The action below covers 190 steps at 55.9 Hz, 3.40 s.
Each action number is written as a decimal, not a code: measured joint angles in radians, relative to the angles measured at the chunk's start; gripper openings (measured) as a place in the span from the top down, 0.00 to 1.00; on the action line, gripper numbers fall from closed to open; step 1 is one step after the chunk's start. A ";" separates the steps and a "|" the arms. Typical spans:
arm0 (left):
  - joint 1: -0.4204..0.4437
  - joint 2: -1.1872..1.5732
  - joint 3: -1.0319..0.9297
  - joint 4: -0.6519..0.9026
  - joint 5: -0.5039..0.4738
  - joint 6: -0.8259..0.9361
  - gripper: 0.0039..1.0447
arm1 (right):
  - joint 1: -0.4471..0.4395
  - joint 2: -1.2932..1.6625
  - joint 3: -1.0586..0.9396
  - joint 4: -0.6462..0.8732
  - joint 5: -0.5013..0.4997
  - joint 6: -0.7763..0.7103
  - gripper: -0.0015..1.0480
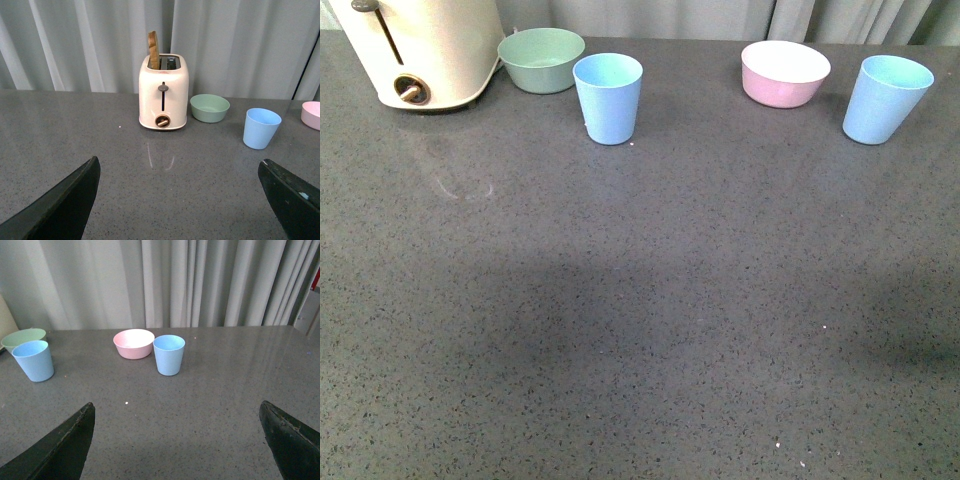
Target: Stack blue cups with both arms
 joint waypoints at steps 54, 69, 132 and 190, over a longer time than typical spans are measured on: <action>0.002 0.004 0.002 -0.006 0.008 -0.007 0.08 | 0.000 0.000 0.000 0.000 0.000 0.000 0.09; -0.053 0.708 0.331 -0.066 0.113 -0.181 0.08 | 0.000 0.000 0.000 0.000 0.000 0.000 0.09; -0.351 2.118 1.568 -0.245 -0.131 -0.384 0.08 | 0.000 0.000 0.000 0.000 0.000 0.000 0.09; -0.340 2.473 2.043 -0.507 -0.211 -0.473 0.30 | 0.000 0.000 0.000 0.000 0.000 0.000 0.09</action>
